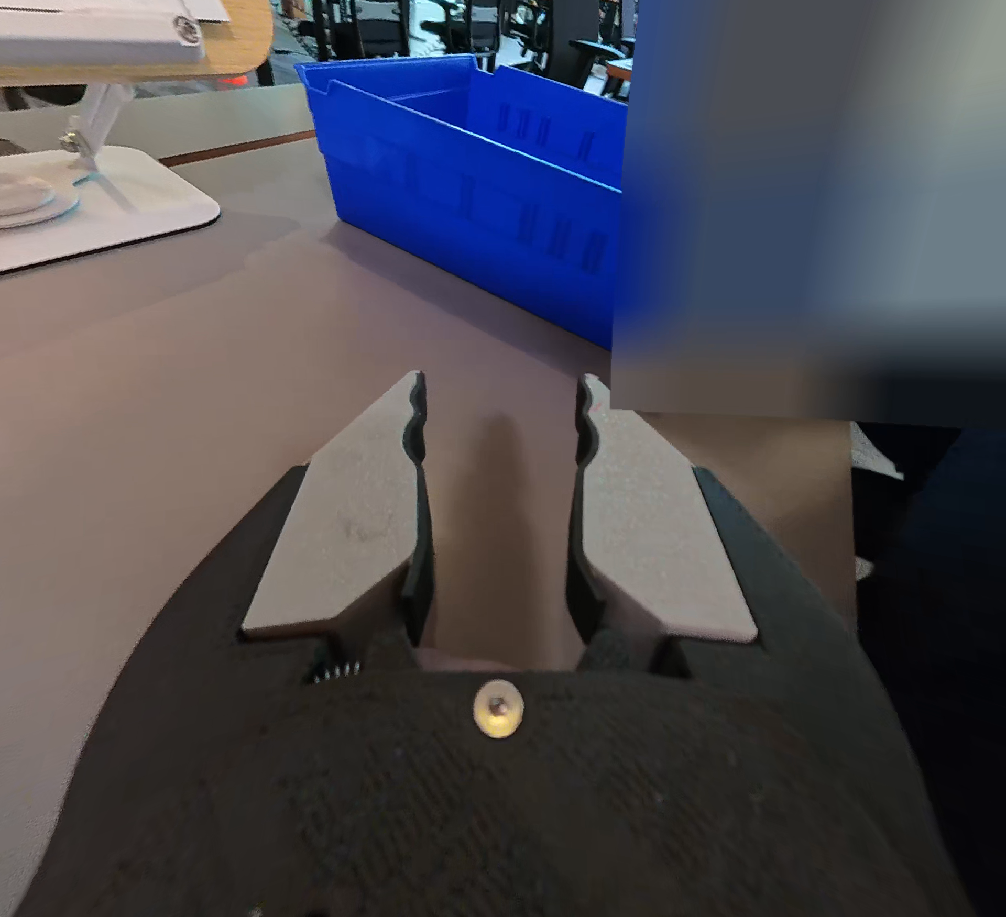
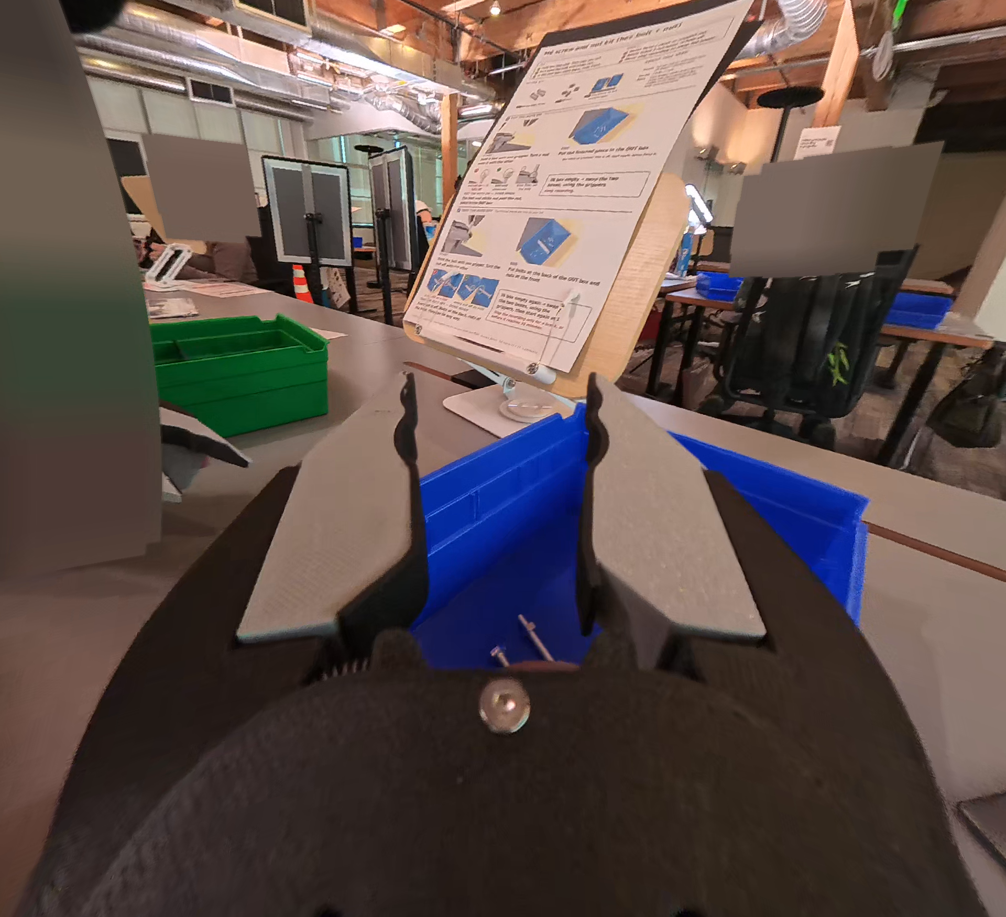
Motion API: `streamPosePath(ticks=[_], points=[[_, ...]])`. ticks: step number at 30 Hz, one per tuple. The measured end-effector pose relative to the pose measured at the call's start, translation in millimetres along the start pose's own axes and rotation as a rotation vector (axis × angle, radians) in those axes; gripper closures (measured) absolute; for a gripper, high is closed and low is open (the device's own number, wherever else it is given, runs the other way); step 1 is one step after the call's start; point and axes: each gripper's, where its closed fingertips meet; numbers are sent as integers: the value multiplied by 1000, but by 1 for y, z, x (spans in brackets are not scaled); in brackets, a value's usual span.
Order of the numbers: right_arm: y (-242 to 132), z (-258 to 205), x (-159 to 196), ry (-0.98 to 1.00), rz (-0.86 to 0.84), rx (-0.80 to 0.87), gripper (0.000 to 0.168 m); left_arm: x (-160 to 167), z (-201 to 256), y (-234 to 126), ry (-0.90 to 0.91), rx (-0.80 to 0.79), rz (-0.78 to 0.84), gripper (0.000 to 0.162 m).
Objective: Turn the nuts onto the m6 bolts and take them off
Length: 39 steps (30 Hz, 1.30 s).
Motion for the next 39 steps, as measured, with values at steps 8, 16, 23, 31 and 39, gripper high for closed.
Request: streamPosePath(ticks=[8, 16, 23, 31, 39], points=[[0, 5, 5, 38, -16, -27, 113, -18, -8, -85, 66, -262, -1, 107], [-1, -1, 6, 19, -22, -45, 111, -36, -22, -173, 62, -485, -33, 100], [-5, -3, 2, 0, 14, -27, 112, 3, -46, -246, 86, -609, -284, 97], [-8, -3, 3, 23, 42, -8, 114, 27, -101, -327, -56, -660, -451, 113], [-10, -3, -2, 55, 85, 0, 114, 69, -128, -306, -43, -465, -747, 114]])
Point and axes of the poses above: each gripper's, where its closed fingertips meet, y out along the fingers, x out of its underside, z = x × y across the jaws, and after that the axes turned 12 degrees about y, right-handed
